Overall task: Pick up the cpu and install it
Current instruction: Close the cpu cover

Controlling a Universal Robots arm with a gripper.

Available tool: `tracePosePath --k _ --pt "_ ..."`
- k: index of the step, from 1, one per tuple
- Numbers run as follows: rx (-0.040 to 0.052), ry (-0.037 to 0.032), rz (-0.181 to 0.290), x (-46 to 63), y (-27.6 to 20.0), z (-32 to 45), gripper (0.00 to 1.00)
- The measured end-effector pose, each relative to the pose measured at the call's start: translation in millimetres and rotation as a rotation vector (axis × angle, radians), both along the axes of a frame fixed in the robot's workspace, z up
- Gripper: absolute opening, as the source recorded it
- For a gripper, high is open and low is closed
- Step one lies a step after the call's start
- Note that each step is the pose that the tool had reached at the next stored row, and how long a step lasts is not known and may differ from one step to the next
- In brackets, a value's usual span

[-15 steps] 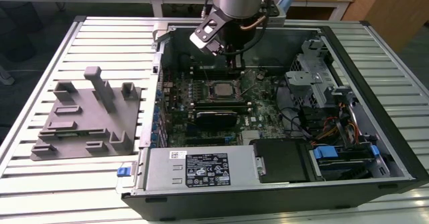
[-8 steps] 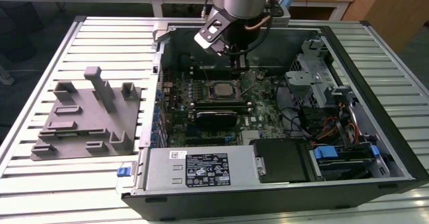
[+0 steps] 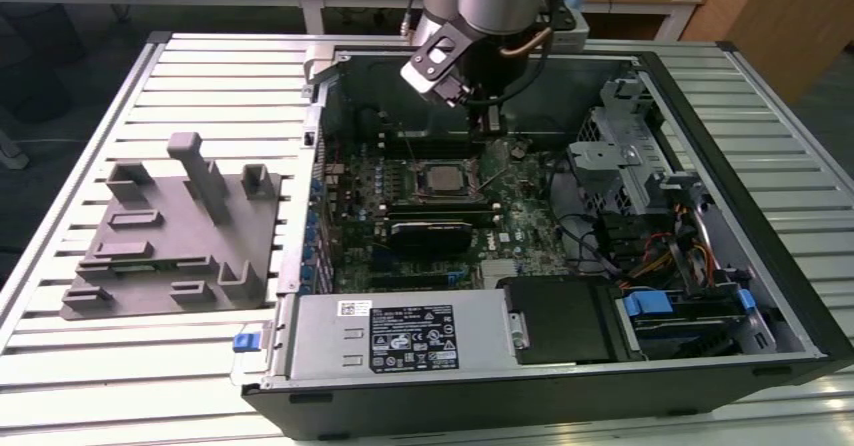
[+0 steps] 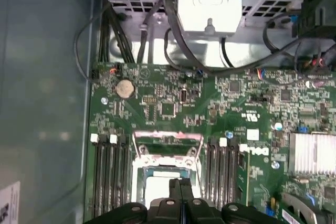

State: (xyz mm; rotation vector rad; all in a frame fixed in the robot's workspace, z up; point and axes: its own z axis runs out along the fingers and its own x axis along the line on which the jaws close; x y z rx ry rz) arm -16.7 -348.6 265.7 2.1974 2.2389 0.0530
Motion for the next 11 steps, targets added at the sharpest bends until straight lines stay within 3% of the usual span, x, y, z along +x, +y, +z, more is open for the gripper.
tracePosePath --k 5,11 --pt "0.0 0.0036 0.0 8.8 3.9 -0.9 0.11" --pt "0.0 0.0057 0.0 18.3 4.6 -1.6 0.11"
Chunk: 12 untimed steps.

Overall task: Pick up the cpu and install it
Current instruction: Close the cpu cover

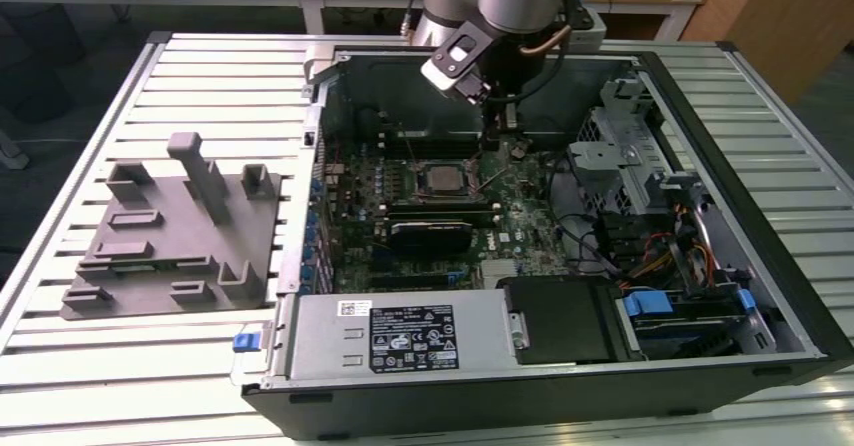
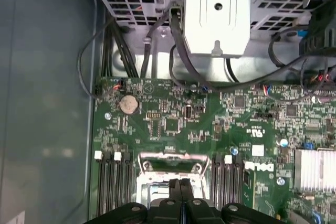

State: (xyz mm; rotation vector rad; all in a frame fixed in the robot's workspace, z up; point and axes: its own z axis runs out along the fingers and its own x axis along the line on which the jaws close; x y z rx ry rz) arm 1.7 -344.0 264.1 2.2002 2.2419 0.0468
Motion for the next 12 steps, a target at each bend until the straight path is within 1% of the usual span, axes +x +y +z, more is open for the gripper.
tracePosePath --k 12 --pt "0.0 0.0008 0.0 12.6 1.3 -0.3 0.11"
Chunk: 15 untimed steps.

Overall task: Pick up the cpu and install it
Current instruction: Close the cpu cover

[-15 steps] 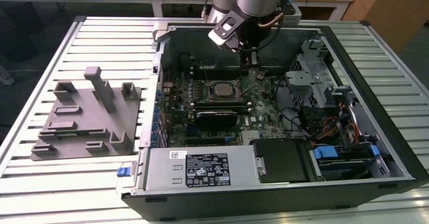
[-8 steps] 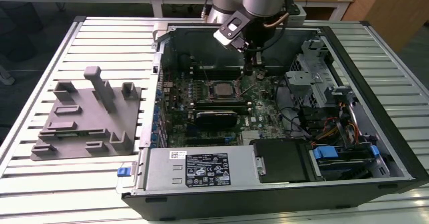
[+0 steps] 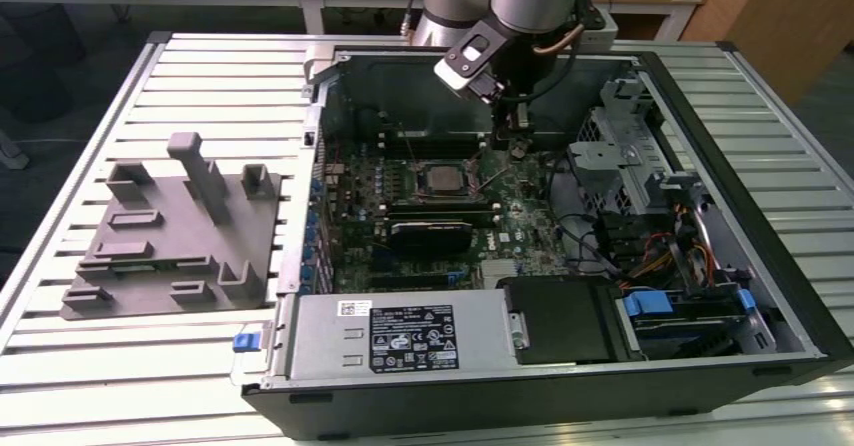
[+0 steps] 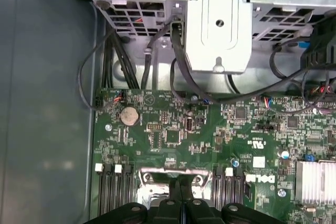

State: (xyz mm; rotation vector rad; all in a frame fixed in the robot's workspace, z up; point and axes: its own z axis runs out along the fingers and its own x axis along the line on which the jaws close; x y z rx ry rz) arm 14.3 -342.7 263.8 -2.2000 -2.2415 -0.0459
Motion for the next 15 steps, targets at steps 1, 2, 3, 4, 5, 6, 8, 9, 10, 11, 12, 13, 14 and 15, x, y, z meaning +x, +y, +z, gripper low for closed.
tracePosePath --k 1,2,3,4,5,6,8,9,10,11,12,13,14,15 --pt "0.0 0.0005 0.0 1.3 0.1 0.0 0.11" --pt "-0.0001 0.001 0.0 2.5 0.1 0.0 0.11" --pt "-0.0002 0.0014 0.001 3.7 0.2 0.0 0.11" --pt "-0.0001 0.0016 0.004 4.6 0.2 -0.1 0.11" --pt "-0.0001 0.0016 0.008 5.4 0.1 -0.2 0.11" --pt "-0.0001 0.0016 0.013 6.2 0.2 -0.3 0.11" --pt "0.0 0.0017 0.022 7.8 0.2 -0.5 0.11" --pt "0.0001 0.0018 0.023 8.6 0.3 -0.6 0.11" --pt "0.0001 0.0021 0.023 9.3 0.4 -0.7 0.11" --pt "0.0001 0.0025 0.023 10.2 0.6 -0.7 0.11" --pt "0.0001 0.0029 0.023 11.1 0.8 -0.7 0.11" --pt "0.0001 0.0032 0.023 12.1 1.0 -0.8 0.11" --pt "0.0 0.0036 0.023 13.0 1.2 -0.9 0.11" --pt "0.0001 0.004 0.023 14.0 1.5 -1.0 0.11"
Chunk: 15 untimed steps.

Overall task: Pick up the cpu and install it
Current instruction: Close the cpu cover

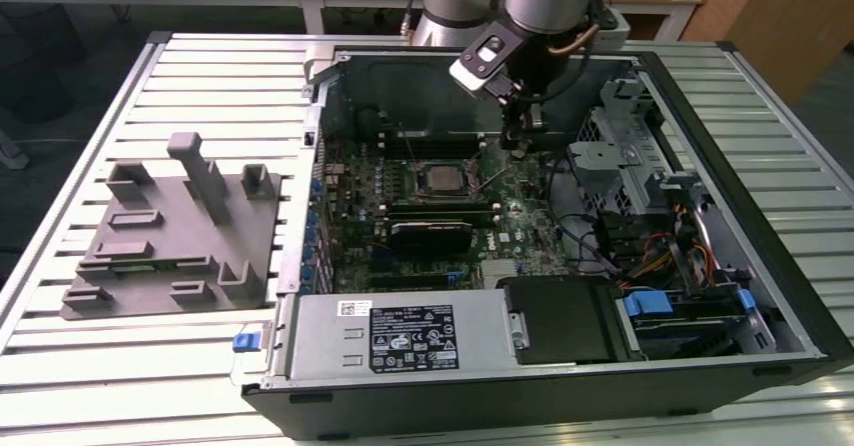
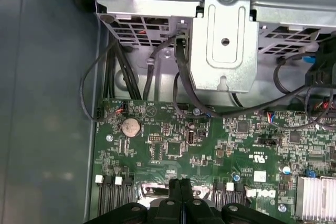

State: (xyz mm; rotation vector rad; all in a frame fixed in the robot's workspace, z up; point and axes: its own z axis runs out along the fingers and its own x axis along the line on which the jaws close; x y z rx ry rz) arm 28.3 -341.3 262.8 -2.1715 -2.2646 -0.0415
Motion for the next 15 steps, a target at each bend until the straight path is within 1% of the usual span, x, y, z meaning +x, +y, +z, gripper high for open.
tracePosePath --k 8,15 --pt "-0.0001 0.0036 0.0 6.6 1.7 -1.1 0.11" --pt "-0.0002 0.0084 0.0 12.5 3.3 -2.7 0.11"
